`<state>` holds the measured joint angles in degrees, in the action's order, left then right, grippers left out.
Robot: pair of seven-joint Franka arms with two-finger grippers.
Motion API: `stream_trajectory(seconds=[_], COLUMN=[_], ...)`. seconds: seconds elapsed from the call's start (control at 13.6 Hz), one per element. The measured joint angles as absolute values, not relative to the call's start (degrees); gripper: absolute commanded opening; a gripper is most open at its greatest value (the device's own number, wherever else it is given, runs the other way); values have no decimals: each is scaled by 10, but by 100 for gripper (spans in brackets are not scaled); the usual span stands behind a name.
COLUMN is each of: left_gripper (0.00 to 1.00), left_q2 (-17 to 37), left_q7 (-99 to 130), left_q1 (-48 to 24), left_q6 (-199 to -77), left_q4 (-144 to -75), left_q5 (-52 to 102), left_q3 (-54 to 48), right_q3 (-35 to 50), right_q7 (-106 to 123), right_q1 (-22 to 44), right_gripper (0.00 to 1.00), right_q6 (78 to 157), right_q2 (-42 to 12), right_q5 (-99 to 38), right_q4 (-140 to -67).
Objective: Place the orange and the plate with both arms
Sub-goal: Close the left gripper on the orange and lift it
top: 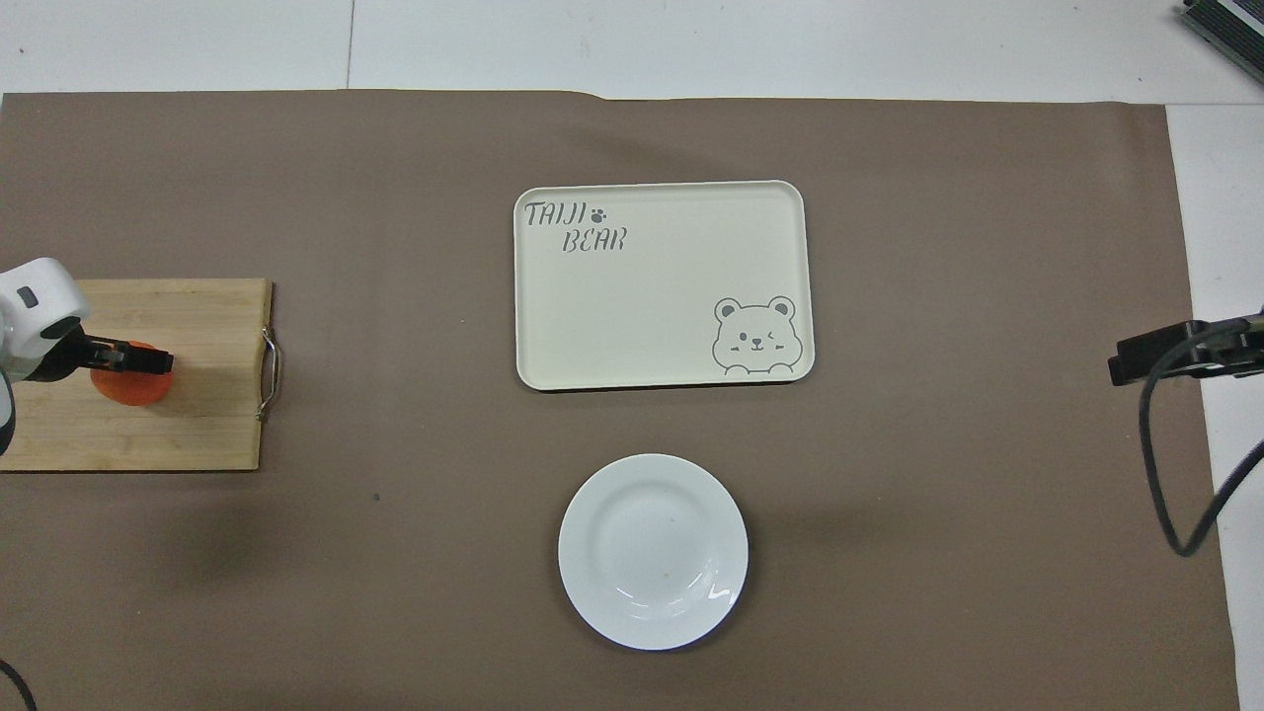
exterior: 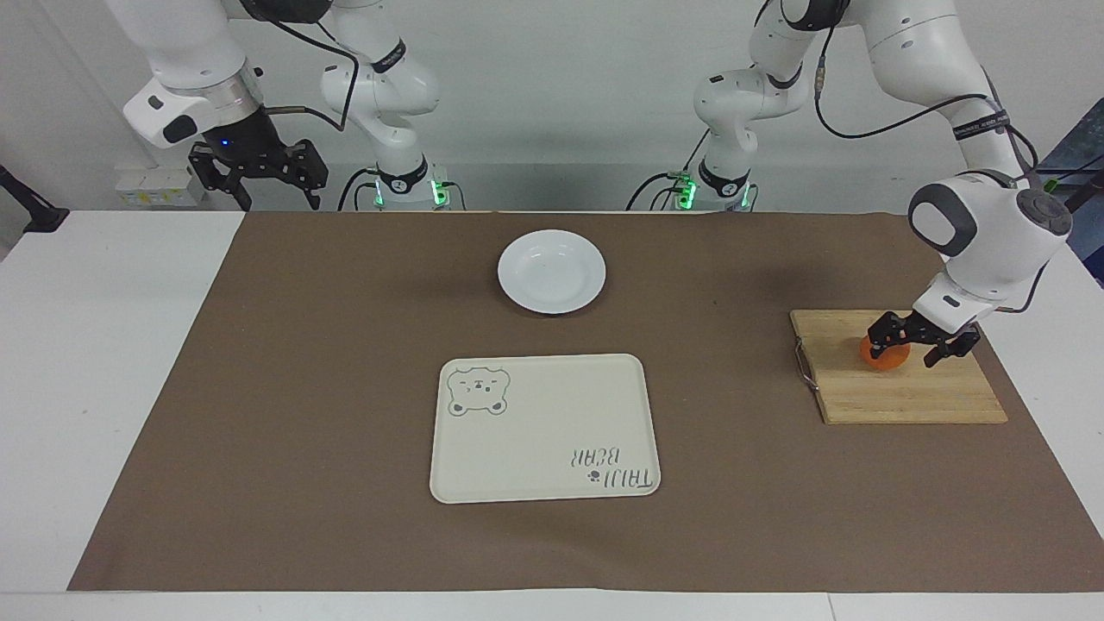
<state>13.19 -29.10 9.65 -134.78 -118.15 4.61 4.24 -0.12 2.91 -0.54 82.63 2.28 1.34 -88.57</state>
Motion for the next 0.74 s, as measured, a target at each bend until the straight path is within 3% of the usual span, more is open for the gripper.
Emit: stream_trajectory(seconds=[0.15, 0.37, 0.44, 0.74], left_gripper=[100, 21, 3, 0], left_q2=[131, 126, 125, 119], left_q7=[-289, -288, -288, -288], left_q1=[97, 97, 98, 101], left_q6=[-1361, -1363, -1363, -1364], left_q4=[-1193, -1194, -1194, -1190], left_q5=[47, 47, 47, 47], left_q3=[42, 43, 43, 43], right_q3=[-1, -1, -1, -1], right_q7=[29, 29, 29, 29], right_q1=[-5, -5, -5, -6], right_gripper=[100, 100, 100, 100], right_q6=[826, 826, 826, 826], right_q2=[23, 23, 23, 23], right_q5=[13, 13, 13, 13], right_q4=[-886, -886, -886, -886])
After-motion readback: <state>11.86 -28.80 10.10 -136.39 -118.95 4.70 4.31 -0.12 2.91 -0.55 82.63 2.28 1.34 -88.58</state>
